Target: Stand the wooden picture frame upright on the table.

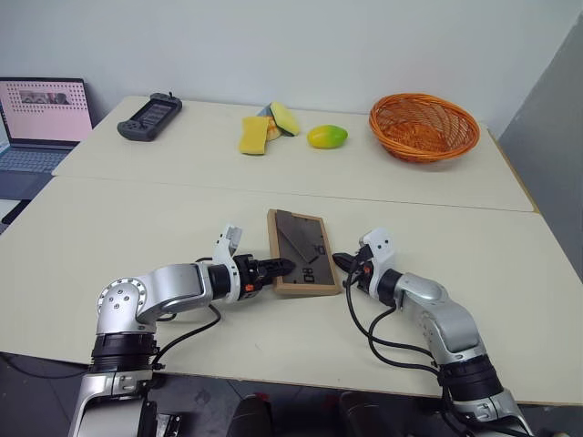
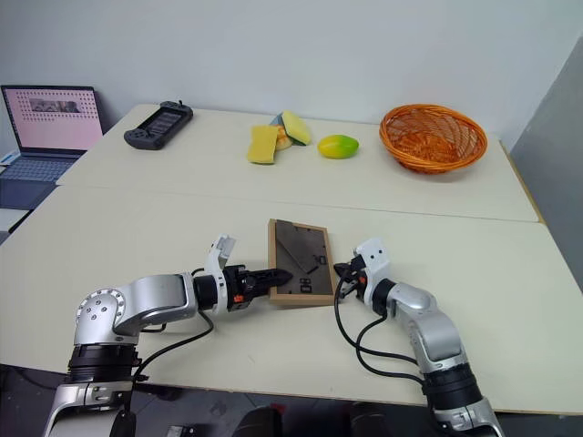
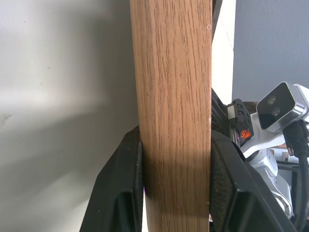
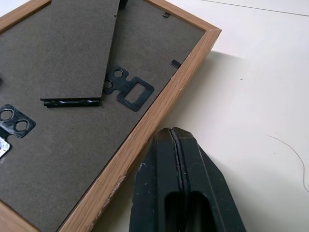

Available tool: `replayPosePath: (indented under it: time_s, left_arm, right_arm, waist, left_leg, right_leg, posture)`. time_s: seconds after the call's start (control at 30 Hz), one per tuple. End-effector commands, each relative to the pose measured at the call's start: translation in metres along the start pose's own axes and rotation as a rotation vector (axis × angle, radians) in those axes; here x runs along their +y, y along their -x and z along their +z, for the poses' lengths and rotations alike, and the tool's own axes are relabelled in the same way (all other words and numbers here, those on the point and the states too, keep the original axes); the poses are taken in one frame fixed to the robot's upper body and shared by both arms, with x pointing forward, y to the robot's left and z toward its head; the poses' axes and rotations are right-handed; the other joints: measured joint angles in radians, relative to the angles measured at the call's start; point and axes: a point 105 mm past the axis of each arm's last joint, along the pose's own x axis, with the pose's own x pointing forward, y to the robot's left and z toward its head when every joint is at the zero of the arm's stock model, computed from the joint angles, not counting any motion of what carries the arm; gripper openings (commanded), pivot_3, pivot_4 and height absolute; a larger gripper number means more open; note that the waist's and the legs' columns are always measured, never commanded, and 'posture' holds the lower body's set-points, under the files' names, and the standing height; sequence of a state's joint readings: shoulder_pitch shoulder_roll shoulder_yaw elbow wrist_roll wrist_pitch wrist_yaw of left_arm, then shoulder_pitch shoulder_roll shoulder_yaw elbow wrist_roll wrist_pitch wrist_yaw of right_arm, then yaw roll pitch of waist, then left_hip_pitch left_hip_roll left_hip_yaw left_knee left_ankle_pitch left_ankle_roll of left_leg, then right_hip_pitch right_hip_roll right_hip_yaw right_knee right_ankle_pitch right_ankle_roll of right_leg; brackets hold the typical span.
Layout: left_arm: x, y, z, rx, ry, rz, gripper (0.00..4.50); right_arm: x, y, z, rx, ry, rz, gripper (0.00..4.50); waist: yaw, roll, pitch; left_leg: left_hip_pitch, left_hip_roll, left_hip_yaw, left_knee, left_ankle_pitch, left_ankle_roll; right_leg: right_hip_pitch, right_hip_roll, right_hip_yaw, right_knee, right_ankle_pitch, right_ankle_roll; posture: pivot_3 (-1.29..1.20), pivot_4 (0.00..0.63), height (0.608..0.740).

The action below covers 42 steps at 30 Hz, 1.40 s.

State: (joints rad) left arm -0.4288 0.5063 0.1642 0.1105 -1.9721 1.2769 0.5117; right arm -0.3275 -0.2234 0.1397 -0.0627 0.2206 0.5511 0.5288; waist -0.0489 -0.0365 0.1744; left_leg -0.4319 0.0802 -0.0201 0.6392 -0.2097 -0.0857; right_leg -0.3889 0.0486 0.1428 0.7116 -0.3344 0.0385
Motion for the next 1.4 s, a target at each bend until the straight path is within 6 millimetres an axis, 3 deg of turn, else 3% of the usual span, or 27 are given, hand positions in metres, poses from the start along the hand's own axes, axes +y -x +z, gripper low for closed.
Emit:
replayPosePath:
  time_s: [0.03, 0.17, 0.3, 0.37, 0.43, 0.57, 0.73, 0.97, 1.2, 1.4]
  left_arm:
    - [-0.01, 0.008, 0.013, -0.018, -0.061, -0.009, 1.29]
    - [-0.013, 0.02, 0.029, -0.039, -0.085, -0.01, 1.29]
    - [-0.031, 0.047, 0.07, -0.118, -0.312, 0.003, 1.29]
    - [-0.041, 0.046, 0.082, -0.152, -0.416, -0.001, 1.29]
    - [-0.062, 0.041, 0.091, -0.184, -0.629, -0.033, 1.29]
    - [-0.086, 0.027, 0.087, -0.149, -0.931, -0.131, 1.29]
    - [-0.103, 0.019, 0.08, -0.102, -1.032, -0.237, 1.29]
    - [-0.107, 0.02, 0.072, -0.05, -1.131, -0.301, 1.29]
    - [-0.112, 0.02, 0.068, -0.039, -1.145, -0.327, 1.29]
    - [-0.114, 0.019, 0.064, -0.038, -1.152, -0.337, 1.29]
  right_arm:
    - [-0.014, 0.008, 0.016, -0.051, 0.043, -0.03, 0.0]
    - [-0.028, 0.02, 0.018, -0.049, 0.045, -0.05, 0.0]
    - [-0.049, 0.046, 0.023, -0.028, 0.08, -0.061, 0.0]
    - [-0.051, 0.05, 0.028, -0.034, 0.096, -0.049, 0.0]
    - [-0.05, 0.053, 0.041, -0.057, 0.131, -0.026, 0.0]
    - [-0.04, 0.054, 0.075, -0.128, 0.162, 0.056, 0.0]
    - [-0.023, 0.056, 0.118, -0.211, 0.199, 0.136, 0.0]
    - [-0.004, 0.065, 0.178, -0.353, 0.169, 0.224, 0.0]
    - [0.002, 0.061, 0.19, -0.379, 0.17, 0.247, 0.0]
    - [0.001, 0.05, 0.187, -0.38, 0.136, 0.244, 0.0]
  waist:
    - [0.0, 0.0, 0.0]
    - [0.0, 0.0, 0.001]
    - [0.0, 0.002, 0.007]
    - [0.0, 0.002, 0.007]
    - [0.002, 0.004, 0.008]
    - [0.008, 0.008, 0.011]
    - [0.007, 0.01, 0.012]
    - [0.008, 0.011, 0.013]
    - [0.008, 0.011, 0.013]
    - [0.008, 0.011, 0.013]
  left_leg:
    - [0.0, 0.0, 0.0, 0.0, 0.0, 0.0]
    - [0.0, 0.0, 0.0, -0.001, 0.0, 0.0]
    - [-0.001, -0.001, 0.0, -0.002, 0.0, 0.0]
    - [-0.001, -0.001, 0.0, -0.005, 0.001, -0.002]
    - [0.0, -0.001, 0.0, -0.011, 0.002, -0.003]
    - [-0.002, -0.001, 0.0, -0.013, 0.004, -0.007]
    - [-0.003, -0.001, 0.0, -0.015, 0.004, -0.007]
    - [-0.004, -0.001, 0.0, -0.013, 0.002, -0.004]
    - [-0.004, -0.001, -0.002, -0.013, 0.002, -0.003]
    - [-0.004, 0.0, -0.002, -0.013, 0.002, -0.003]
  right_leg:
    - [0.0, 0.0, 0.0, 0.0, 0.0, 0.0]
    - [-0.001, 0.0, 0.0, 0.0, 0.0, 0.0]
    - [-0.002, 0.0, -0.001, -0.001, 0.0, 0.001]
    - [-0.002, 0.0, -0.001, -0.004, 0.0, 0.001]
    - [-0.001, 0.0, -0.002, -0.007, 0.0, 0.0]
    - [-0.001, -0.001, -0.003, -0.014, 0.0, -0.001]
    - [-0.001, -0.001, -0.002, -0.015, 0.0, -0.001]
    - [-0.001, -0.001, -0.001, -0.014, 0.0, -0.001]
    - [-0.001, -0.001, -0.004, -0.014, 0.0, -0.001]
    - [-0.001, -0.001, -0.004, -0.013, 0.0, -0.001]
  posture:
    - [0.0, 0.15, 0.74]
    - [0.0, 0.15, 0.74]
    - [0.0, 0.15, 0.74]
    - [0.0, 0.15, 0.74]
    - [0.0, 0.15, 0.74]
    - [0.0, 0.15, 0.74]
    - [0.0, 0.15, 0.74]
    - [0.0, 0.15, 0.74]
    - [0.0, 0.15, 0.74]
    - [0.0, 0.15, 0.74]
